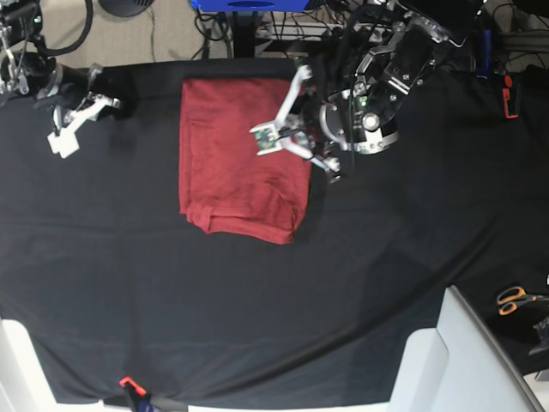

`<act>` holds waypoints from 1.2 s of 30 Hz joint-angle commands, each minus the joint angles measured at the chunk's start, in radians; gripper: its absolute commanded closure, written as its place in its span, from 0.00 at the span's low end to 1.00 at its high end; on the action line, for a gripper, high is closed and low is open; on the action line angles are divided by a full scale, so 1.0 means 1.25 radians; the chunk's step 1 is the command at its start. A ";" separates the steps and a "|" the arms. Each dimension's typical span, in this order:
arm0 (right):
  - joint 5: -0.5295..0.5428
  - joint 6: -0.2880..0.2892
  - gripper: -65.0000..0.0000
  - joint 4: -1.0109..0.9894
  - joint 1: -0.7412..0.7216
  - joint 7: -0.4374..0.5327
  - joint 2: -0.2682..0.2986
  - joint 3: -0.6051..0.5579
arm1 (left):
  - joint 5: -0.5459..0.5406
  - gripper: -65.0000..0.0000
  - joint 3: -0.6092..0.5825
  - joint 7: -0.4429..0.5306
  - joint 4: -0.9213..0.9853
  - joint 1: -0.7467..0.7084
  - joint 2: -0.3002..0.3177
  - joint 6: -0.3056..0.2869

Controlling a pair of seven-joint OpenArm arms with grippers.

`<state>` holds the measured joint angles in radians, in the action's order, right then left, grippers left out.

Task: Fold the T-shirt properly

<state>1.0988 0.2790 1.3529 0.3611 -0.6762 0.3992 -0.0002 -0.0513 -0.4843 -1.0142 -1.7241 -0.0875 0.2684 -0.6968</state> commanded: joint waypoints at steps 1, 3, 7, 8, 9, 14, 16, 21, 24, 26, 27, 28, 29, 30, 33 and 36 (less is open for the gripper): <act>0.015 0.009 1.00 0.011 -0.001 0.004 0.011 0.003 | -0.003 1.00 0.001 0.012 -0.005 0.008 -0.002 -0.001; 0.015 0.009 1.00 0.010 -0.001 0.005 0.011 0.003 | -0.001 1.00 0.001 0.012 0.015 0.008 0.000 -0.001; 0.015 0.009 1.00 0.010 -0.003 0.005 0.011 0.003 | -0.001 1.00 0.003 0.013 0.038 0.008 0.012 -0.001; 0.015 0.009 1.00 0.010 -0.003 0.005 0.011 0.003 | -0.001 1.00 0.003 0.014 0.041 0.008 0.014 -0.001; 0.015 0.009 1.00 0.010 -0.003 0.005 0.011 0.003 | -0.001 1.00 0.003 0.014 0.047 0.009 0.014 -0.001; 0.015 0.009 1.00 0.010 -0.001 0.005 0.011 0.003 | -0.001 1.00 0.003 0.050 0.111 0.008 0.031 -0.001; 0.015 0.009 1.00 0.010 -0.001 0.006 0.011 0.003 | -0.004 1.00 0.004 0.094 0.125 0.002 0.045 -0.001; 0.015 0.009 1.00 0.011 -0.001 0.004 0.011 0.003 | -0.010 1.00 0.089 0.109 0.071 -0.029 0.027 -0.001; 0.014 0.009 1.00 0.021 -0.001 0.004 0.011 0.002 | -0.010 1.00 0.149 0.107 -0.003 -0.047 0.022 -0.001; -0.014 0.009 1.00 0.060 0.003 0.004 0.013 0.001 | -0.010 1.00 0.201 0.112 -0.059 -0.077 0.022 -0.001; -0.054 0.009 1.00 0.092 0.008 0.004 0.013 0.001 | -0.010 1.00 0.233 0.113 -0.082 -0.094 0.020 -0.001; -0.099 0.009 1.00 0.127 0.011 0.004 0.011 0.001 | -0.010 1.00 0.259 0.115 -0.097 -0.109 0.019 -0.001; -0.159 0.009 1.00 0.169 0.012 0.004 0.008 0.001 | -0.010 1.00 0.287 0.121 -0.110 -0.122 0.019 -0.001; -0.225 0.009 1.00 0.211 0.015 0.004 0.005 0.001 | -0.010 1.00 0.311 0.144 -0.116 -0.139 0.019 -0.001; -0.407 0.009 1.00 0.303 0.035 0.022 0.004 0.003 | -0.001 1.00 0.379 0.304 -0.112 -0.214 0.025 -0.001; -0.567 0.011 1.00 0.330 0.067 0.118 0.008 0.007 | 0.000 1.00 0.472 0.526 -0.081 -0.301 0.027 -0.001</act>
<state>0.3683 0.2882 1.7493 0.4431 -0.5369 0.3935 -0.0017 -0.0540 0.1028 -0.3431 -1.8130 -0.4671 0.2901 -0.7036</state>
